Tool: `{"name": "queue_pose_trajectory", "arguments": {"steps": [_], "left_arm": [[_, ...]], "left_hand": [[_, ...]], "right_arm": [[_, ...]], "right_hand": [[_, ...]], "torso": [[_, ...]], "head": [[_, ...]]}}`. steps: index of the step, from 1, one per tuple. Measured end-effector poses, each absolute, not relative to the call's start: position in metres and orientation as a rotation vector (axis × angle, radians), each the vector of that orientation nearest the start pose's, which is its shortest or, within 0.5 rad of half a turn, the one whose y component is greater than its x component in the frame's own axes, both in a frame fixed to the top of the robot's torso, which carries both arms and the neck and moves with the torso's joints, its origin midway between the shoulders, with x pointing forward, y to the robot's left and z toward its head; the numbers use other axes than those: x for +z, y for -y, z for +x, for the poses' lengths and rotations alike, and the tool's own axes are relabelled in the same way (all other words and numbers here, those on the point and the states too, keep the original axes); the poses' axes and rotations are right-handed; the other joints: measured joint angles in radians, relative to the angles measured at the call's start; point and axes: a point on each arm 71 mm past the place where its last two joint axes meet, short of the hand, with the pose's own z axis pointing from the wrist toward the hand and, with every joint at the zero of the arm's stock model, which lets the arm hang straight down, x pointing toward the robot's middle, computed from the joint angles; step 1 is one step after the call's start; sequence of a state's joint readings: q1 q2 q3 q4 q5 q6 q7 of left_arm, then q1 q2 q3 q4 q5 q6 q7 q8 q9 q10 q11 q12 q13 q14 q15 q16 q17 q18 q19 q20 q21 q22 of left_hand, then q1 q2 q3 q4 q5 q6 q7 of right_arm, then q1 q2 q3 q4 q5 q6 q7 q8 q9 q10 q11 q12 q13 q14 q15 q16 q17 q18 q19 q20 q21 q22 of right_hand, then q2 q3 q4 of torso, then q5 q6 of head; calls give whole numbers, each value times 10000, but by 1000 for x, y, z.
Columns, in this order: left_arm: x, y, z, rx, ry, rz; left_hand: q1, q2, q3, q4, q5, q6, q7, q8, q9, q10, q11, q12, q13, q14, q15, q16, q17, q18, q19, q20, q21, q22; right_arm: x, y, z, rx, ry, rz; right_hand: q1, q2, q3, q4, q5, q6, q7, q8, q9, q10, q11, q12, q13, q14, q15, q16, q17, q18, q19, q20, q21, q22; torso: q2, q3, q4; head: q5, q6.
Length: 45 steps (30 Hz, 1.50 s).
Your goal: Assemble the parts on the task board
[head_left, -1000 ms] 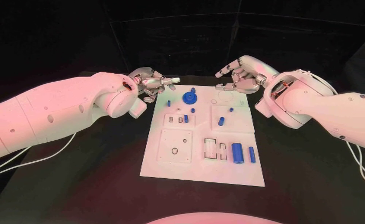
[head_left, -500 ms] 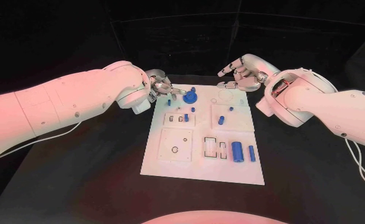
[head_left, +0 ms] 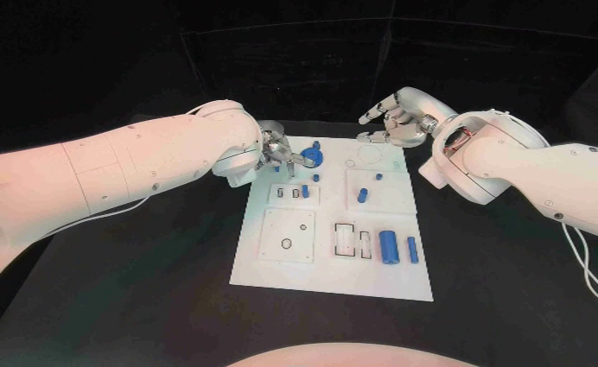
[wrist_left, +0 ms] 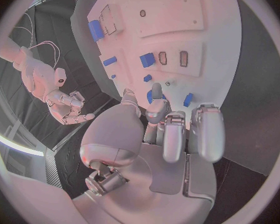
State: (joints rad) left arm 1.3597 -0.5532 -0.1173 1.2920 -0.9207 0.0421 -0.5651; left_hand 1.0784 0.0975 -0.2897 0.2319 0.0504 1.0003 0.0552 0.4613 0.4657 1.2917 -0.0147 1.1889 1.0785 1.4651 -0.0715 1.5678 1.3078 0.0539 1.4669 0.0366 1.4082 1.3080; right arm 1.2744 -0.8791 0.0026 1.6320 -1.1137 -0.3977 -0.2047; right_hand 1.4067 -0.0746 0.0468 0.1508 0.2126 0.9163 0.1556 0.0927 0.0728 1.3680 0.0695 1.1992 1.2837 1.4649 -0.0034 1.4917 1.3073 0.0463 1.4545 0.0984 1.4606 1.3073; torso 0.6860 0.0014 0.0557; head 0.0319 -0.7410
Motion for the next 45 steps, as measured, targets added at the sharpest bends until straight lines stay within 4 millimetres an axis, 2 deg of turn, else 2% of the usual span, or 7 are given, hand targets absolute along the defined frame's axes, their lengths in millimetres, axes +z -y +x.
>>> {"name": "queue_pose_trajectory", "arguments": {"steps": [12,21,27,29,31,39,45], "left_arm": [[-190,-128,531,-4015,-23018,-2032],[-194,-123,530,-3804,-23352,-1670],[-196,-120,530,-3763,-23492,-1481],[-196,-119,530,-3756,-23516,-1447],[-197,-118,529,-3753,-23537,-1414],[-197,-114,529,-3742,-23642,-1251],[-198,-112,529,-3693,-23709,-1180]], "left_hand": [[1,2,-29,-31,0,-34,35,45,78,20,20,40,98,0,1,0,-1,0,-39,-38,58,-1],[132,132,-54,-57,0,-34,35,85,135,56,-15,79,139,0,1,0,-2,1,-39,-38,96,-2],[178,90,-82,-85,0,-34,35,85,151,56,-14,79,151,0,2,0,-2,1,-39,-37,95,-3],[247,159,-73,-94,0,-57,12,85,177,56,-14,81,167,0,2,0,-2,1,-39,-37,97,-3],[296,130,-39,-130,0,-71,-2,86,209,56,-14,117,181,0,2,0,-2,2,-39,-37,140,-3],[648,333,88,-364,0,-107,35,153,326,56,-14,117,242,0,2,0,-3,1,-40,-36,172,-4],[766,342,168,-444,0,-107,34,193,383,56,-14,160,267,0,2,0,-3,2,-40,-36,188,-4]], "right_arm": [[-130,196,488,7868,-16449,2412],[-131,194,489,7858,-16513,2417],[-132,193,490,7857,-16550,2421],[-132,192,490,7853,-16566,2422],[-132,192,491,7842,-16586,2426],[-133,190,492,7831,-16669,2416],[-133,190,492,7811,-16712,2417]], "right_hand": [[0,0,-55,-1,34,0,0,0,-1,2,2,-40,-18,0,0,-46,7,0,-69,2,-50,0],[0,0,-55,-1,33,0,0,0,-2,2,2,-39,-18,0,0,-46,7,0,-73,-1,-50,0],[0,0,-55,0,88,0,0,0,-2,3,2,-39,-33,0,0,-46,6,0,-73,-1,-50,-16],[0,0,-55,0,88,0,0,0,-2,3,2,-67,-40,0,0,-68,6,0,-73,-1,-50,-33],[0,0,-80,25,88,0,0,0,-10,3,2,-116,-74,0,0,-107,6,0,-73,-1,-99,-81],[0,0,-106,51,161,0,0,0,-19,-34,-35,-187,-126,0,0,-141,5,-1,-147,-3,-161,-208],[0,0,-106,51,176,0,0,0,-22,-34,-34,-196,-146,0,0,-145,4,0,-147,-3,-166,-263]], "torso": [[3,4,0],[0,-1,9],[0,-2,9],[0,-1,9],[0,-1,9],[-1,4,10],[0,6,10]], "head": [[-44,-58],[-21,-98],[-18,-123],[-18,-129],[-25,-134],[-15,-164],[-12,-190]]}}
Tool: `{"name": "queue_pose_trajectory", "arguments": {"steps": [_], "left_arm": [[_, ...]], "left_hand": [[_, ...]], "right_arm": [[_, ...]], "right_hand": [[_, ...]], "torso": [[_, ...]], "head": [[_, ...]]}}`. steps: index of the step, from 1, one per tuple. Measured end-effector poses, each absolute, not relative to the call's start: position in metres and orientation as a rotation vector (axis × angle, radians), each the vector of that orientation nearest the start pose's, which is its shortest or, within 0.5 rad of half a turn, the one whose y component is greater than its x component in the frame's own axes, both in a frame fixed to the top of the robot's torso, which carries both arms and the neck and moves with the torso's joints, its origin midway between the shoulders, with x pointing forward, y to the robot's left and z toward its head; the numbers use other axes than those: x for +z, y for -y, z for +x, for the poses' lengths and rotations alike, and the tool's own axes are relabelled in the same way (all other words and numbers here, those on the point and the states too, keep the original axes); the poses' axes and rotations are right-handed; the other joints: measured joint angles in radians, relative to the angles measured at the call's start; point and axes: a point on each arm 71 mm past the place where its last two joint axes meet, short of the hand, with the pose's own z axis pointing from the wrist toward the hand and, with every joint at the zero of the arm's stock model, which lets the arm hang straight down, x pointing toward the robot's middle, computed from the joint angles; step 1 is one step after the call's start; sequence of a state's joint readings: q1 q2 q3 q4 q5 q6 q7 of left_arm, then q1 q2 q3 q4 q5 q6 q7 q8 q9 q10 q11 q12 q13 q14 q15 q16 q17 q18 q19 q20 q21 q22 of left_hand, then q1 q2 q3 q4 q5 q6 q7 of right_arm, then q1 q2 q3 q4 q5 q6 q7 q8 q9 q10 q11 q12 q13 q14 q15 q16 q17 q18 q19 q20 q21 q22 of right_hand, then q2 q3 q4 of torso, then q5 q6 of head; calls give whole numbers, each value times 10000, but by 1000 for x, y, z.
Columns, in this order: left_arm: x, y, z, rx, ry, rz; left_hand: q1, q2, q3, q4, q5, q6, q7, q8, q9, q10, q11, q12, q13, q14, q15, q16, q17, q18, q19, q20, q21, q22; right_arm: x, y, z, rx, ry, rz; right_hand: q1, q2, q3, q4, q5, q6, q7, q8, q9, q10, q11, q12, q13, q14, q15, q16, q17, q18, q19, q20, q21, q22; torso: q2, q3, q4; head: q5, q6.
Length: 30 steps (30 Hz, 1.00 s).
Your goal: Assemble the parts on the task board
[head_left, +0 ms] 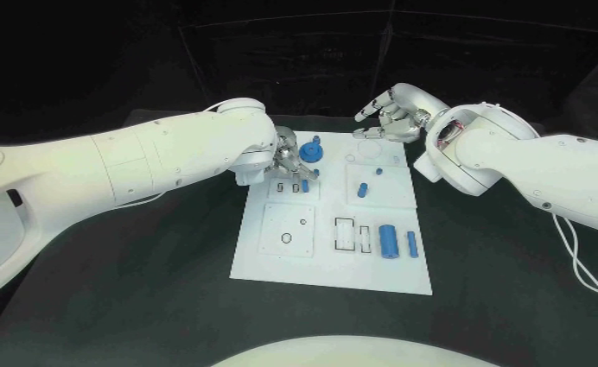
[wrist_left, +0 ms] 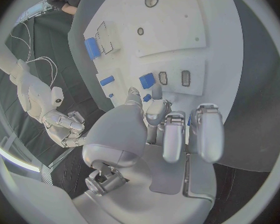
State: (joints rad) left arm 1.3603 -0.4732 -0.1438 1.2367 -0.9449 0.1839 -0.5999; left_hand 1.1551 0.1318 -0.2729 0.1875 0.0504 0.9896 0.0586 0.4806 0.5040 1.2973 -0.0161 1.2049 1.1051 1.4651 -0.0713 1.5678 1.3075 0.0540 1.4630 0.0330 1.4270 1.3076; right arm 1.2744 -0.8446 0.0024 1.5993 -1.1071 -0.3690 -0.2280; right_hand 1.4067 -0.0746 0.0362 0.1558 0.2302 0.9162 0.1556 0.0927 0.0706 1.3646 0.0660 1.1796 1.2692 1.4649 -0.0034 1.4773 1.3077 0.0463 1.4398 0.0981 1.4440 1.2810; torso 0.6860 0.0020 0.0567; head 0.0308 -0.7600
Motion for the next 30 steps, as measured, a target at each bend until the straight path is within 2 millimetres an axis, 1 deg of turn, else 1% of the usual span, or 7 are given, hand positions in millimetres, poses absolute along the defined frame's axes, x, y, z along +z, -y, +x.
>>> {"name": "queue_pose_trajectory", "arguments": {"steps": [1,10,14,23,27,28,30], "left_arm": [[-198,-112,530,-3679,-23718,-1177],[-198,-112,531,-3580,-23821,-1114],[-199,-111,531,-3560,-23865,-1063],[-199,-110,533,-3494,-23922,-1023],[-200,-110,533,-3474,-23945,-999],[-200,-109,533,-3472,-23950,-991],[-200,-109,533,-3469,-23963,-970]], "left_hand": [[33,-33,27,-28,0,0,0,0,10,0,0,0,0,0,0,0,0,0,0,0,0,0],[115,49,49,-105,0,0,0,0,42,0,0,0,0,0,1,0,0,0,0,0,0,0],[153,12,57,-112,0,0,0,41,56,0,0,0,9,0,1,0,0,0,-1,1,0,0],[153,12,84,-140,0,1,0,42,66,-1,1,-1,22,0,1,0,0,0,-2,2,41,-1],[153,12,98,-153,0,1,0,42,79,35,36,-1,37,0,1,0,-1,0,-3,3,41,-1],[192,51,112,-167,0,1,0,42,80,47,25,-1,37,0,1,0,0,0,-3,3,41,-1],[189,48,112,-167,0,1,0,42,90,73,-1,-1,37,0,1,0,-1,0,-3,4,41,-1]], "right_arm": [[-133,190,492,7809,-16718,2416],[-134,189,492,7815,-16767,2402],[-134,188,492,7822,-16781,2394],[-134,188,492,7817,-16794,2395],[-134,187,493,7826,-16799,2390],[-134,187,493,7829,-16801,2388],[-134,187,493,7836,-16804,2383]], "right_hand": [[0,0,0,0,0,0,0,0,0,0,0,0,0,0,0,0,-1,-1,0,0,0,0],[0,0,0,0,0,0,0,0,1,0,0,0,0,0,0,0,-1,-1,0,0,0,0],[0,0,0,0,0,0,0,0,1,0,0,0,1,0,0,0,-1,-1,0,0,0,-14],[0,0,0,0,0,0,0,0,1,1,1,0,2,0,0,0,-2,-1,1,0,0,-13],[0,0,0,0,0,0,0,0,-7,1,1,0,2,0,0,0,-2,-1,1,0,0,-13],[0,0,0,0,0,0,0,0,-7,1,0,0,2,0,0,0,-2,-1,1,0,0,-14],[0,0,0,0,0,0,0,0,-7,0,0,0,2,0,0,0,-3,-1,1,0,0,-14]], "torso": [[0,0,0],[2,0,0],[2,0,0],[2,0,0],[2,0,0],[2,0,0],[3,0,1]], "head": [[0,-7],[-9,-46],[-14,-62],[-27,-92],[11,-107],[19,-108],[20,-109]]}}
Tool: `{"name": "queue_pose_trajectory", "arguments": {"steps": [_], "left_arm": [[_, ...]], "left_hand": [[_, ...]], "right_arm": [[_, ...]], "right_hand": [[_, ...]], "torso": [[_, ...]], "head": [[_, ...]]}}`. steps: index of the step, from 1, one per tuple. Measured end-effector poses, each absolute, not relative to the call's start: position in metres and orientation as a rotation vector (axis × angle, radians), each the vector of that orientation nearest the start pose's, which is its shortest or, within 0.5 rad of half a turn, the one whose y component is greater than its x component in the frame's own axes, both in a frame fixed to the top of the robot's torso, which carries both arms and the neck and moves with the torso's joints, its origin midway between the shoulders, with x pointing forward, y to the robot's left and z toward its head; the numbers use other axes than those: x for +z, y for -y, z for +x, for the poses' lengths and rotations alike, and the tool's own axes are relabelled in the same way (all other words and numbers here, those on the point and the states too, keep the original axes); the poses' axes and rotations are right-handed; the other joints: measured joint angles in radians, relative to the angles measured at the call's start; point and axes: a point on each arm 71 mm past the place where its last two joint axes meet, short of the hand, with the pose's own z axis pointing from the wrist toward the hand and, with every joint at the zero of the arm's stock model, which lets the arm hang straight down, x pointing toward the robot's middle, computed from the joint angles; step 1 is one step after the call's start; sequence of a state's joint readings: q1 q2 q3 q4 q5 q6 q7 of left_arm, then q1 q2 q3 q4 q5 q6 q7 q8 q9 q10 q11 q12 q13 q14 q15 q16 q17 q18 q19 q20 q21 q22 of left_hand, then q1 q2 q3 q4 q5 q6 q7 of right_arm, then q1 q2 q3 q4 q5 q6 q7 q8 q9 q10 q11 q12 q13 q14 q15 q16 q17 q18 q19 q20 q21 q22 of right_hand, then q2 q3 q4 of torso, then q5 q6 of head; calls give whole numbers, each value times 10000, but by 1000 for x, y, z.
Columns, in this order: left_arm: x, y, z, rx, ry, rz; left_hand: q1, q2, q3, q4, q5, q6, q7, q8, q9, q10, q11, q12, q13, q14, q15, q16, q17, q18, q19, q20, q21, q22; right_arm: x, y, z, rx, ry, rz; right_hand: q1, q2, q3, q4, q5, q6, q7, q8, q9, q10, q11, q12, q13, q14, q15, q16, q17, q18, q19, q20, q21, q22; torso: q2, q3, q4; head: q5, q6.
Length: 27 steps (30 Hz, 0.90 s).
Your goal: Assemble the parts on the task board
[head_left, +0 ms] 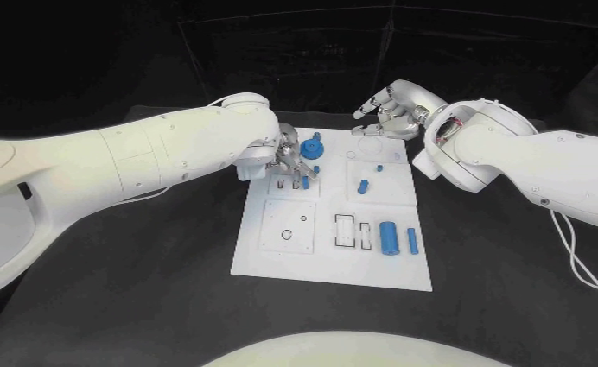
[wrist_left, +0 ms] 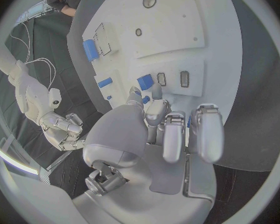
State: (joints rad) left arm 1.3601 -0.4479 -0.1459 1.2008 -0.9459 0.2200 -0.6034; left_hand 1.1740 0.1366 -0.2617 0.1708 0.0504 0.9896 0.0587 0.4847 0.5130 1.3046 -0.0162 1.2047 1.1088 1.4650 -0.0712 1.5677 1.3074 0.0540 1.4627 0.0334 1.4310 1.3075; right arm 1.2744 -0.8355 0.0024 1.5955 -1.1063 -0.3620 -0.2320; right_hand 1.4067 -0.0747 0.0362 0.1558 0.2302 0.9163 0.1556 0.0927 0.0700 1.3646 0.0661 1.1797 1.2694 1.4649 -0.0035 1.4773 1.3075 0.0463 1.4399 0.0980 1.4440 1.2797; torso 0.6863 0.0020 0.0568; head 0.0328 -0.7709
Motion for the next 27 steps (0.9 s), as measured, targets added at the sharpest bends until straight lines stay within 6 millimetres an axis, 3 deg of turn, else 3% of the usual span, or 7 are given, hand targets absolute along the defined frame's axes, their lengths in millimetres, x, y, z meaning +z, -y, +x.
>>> {"name": "queue_pose_trajectory", "arguments": {"steps": [27], "left_arm": [[-202,-105,532,-3411,-24242,-644]], "left_hand": [[163,5,138,-193,0,0,0,36,82,-1,1,39,61,0,0,0,-1,0,-1,1,0,-1]], "right_arm": [[-135,185,493,7841,-16831,2366]], "right_hand": [[0,0,-27,27,98,0,0,0,2,0,0,0,2,0,0,0,-1,1,0,0,-39,-17]], "torso": [[0,3,4]], "head": [[-10,-85]]}}
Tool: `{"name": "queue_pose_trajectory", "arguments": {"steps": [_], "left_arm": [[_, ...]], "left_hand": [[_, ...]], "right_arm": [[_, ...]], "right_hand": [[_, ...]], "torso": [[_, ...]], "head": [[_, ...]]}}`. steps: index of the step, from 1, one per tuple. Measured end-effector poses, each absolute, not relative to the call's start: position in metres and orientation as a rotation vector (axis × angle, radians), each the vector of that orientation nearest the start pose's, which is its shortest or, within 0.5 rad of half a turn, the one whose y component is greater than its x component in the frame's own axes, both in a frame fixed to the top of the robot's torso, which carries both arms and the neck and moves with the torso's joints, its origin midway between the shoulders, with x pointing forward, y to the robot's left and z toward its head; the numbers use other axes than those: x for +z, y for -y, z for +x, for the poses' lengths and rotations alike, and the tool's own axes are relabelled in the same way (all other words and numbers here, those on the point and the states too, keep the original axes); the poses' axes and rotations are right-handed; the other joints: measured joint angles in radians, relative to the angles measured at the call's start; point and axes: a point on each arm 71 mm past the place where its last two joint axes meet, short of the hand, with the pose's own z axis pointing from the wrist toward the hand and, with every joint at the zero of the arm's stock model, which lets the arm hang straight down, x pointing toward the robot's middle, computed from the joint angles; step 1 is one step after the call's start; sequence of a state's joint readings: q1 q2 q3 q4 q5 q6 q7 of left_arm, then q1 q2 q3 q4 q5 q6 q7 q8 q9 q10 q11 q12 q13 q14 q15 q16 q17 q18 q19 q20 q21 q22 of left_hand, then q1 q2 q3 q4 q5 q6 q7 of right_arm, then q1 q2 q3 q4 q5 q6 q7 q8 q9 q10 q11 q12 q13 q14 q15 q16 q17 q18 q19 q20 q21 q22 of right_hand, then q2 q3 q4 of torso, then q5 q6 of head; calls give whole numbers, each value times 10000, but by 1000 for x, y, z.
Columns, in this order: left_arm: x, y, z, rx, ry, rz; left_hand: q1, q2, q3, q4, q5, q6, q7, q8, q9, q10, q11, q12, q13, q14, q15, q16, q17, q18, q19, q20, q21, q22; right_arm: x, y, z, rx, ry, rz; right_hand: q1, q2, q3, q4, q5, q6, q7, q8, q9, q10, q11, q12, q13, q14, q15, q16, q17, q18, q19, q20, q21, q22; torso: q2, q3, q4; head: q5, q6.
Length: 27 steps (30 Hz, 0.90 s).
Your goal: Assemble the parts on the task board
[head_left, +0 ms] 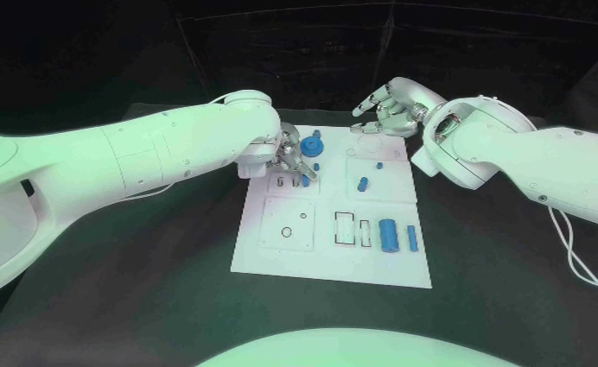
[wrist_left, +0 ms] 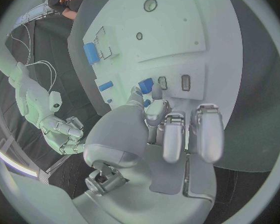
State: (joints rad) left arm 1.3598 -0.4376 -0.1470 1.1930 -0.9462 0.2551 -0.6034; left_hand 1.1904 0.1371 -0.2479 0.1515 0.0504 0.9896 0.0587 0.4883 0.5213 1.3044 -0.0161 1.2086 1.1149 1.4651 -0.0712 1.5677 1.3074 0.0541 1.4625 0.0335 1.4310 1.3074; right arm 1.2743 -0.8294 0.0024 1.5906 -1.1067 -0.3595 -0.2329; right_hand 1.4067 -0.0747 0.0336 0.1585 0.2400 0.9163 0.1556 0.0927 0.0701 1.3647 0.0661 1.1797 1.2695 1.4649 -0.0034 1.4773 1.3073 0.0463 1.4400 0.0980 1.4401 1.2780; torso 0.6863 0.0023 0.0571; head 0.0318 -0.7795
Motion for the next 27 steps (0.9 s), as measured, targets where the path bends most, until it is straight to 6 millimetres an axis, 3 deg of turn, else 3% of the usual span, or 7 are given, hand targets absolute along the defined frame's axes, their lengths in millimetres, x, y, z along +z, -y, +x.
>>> {"name": "queue_pose_trajectory", "arguments": {"steps": [7,10,17,21,24,26,27], "left_arm": [[-202,-103,532,-3423,-24272,-582],[-202,-103,531,-3428,-24273,-573],[-201,-102,532,-3500,-24233,-569],[-200,-103,532,-3546,-24200,-591],[-200,-104,531,-3593,-24189,-621],[-200,-106,530,-3620,-24181,-650],[-200,-107,530,-3632,-24178,-669]], "left_hand": [[163,63,141,-141,0,-36,-36,37,52,0,0,0,5,0,0,0,0,0,31,-31,33,0],[327,226,277,-278,0,-37,-37,38,74,37,-36,0,13,36,-36,0,0,0,33,-32,33,0],[1469,639,1347,-1198,-33,-268,-135,-83,71,25,-110,-123,-42,2,-146,0,0,1,32,-105,6,0],[1783,680,1426,-1120,142,-342,-124,-172,40,-44,-103,-287,-145,2,-146,0,0,1,32,-105,-53,-1],[1836,694,1704,-843,179,-396,-70,-247,54,-77,-70,-426,-227,4,-141,0,0,0,32,-105,-54,0],[1602,536,2002,-677,189,-390,-61,-303,113,-78,-70,-471,-257,22,-124,0,0,1,32,-105,-91,0],[1331,409,2446,-793,195,-355,-26,-303,128,-78,-70,-513,-263,18,-120,0,0,1,32,-105,-98,0]], "right_arm": [[-135,185,494,7822,-16839,2381],[-135,184,494,7816,-16842,2386],[-135,184,494,7799,-16848,2398],[-135,185,494,7792,-16849,2402],[-135,184,494,7789,-16849,2403],[-135,185,494,7786,-16850,2405],[-135,185,494,7784,-16849,2406]], "right_hand": [[0,0,0,0,0,0,0,0,1,0,0,0,0,0,0,0,0,-1,0,0,0,0],[0,0,0,0,0,0,0,0,0,0,0,0,0,0,0,0,0,-1,0,0,0,0],[0,0,0,0,0,0,0,0,1,0,0,0,0,0,0,0,0,-1,0,0,0,1],[0,0,0,0,0,0,0,0,1,0,0,0,0,0,0,-41,8,-1,0,0,0,1],[0,0,-21,22,67,0,0,0,1,0,0,0,0,0,0,-42,7,0,0,0,0,1],[0,0,-21,21,68,0,0,0,1,0,0,0,1,0,0,-42,7,-1,0,0,0,1],[0,0,-21,22,68,0,0,0,1,0,0,0,0,0,0,-42,7,-1,0,0,0,1]], "torso": [[0,0,1],[0,-1,1],[0,-1,1],[-1,-1,1],[-1,-1,2],[-1,-1,2],[-1,-1,2]], "head": [[-12,-18],[-6,-22],[2,-49],[2,-62],[0,-77],[-1,-90],[-1,-90]]}}
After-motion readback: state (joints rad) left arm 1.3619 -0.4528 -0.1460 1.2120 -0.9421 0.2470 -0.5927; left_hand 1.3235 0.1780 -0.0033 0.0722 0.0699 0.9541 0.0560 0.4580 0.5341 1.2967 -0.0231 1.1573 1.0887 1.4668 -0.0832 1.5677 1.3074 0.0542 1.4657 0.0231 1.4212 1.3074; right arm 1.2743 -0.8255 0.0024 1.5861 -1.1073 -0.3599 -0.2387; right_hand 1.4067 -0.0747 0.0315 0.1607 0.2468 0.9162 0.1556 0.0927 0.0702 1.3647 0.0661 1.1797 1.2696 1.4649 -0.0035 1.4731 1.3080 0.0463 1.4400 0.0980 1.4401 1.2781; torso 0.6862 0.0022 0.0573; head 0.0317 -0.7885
